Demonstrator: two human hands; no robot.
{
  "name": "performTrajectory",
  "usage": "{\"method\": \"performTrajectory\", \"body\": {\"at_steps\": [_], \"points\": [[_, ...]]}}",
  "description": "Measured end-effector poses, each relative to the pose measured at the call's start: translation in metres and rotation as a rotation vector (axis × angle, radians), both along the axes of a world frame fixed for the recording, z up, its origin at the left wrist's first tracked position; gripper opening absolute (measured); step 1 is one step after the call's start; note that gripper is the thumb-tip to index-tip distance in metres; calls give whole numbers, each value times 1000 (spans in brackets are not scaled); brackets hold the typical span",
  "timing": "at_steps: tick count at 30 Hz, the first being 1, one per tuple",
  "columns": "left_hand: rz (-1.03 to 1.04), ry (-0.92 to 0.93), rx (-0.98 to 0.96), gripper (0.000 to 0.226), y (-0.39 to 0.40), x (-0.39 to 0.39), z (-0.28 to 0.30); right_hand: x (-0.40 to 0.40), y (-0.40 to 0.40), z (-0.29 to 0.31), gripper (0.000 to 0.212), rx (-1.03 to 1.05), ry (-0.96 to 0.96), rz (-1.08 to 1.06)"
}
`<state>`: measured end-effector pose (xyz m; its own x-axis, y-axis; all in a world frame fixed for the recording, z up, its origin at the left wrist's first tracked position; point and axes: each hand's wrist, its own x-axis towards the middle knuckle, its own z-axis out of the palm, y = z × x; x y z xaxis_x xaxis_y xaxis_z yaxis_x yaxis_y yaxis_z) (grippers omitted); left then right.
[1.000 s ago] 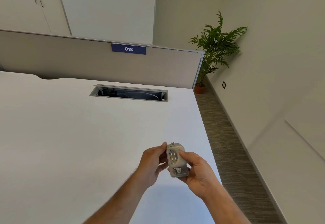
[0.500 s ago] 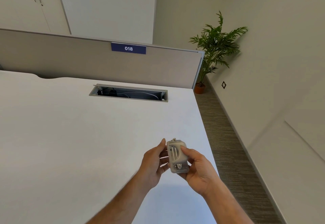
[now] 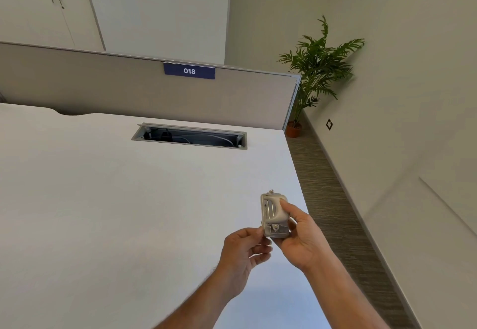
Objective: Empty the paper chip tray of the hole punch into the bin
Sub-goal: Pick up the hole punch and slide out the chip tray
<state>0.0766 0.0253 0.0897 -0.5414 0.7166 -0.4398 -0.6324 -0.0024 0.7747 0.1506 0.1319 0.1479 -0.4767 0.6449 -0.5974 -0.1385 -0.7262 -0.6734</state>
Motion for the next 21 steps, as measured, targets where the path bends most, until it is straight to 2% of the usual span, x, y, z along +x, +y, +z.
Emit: {"method": "performTrajectory", "body": {"at_steps": [8,21], "points": [[41,93,24,24,2,2,-2,-2,-3,-3,36,-36,12,-15],[41,108,52,27,4,-3,-8,-6,0,-2,36,-64,24,-10]]}}
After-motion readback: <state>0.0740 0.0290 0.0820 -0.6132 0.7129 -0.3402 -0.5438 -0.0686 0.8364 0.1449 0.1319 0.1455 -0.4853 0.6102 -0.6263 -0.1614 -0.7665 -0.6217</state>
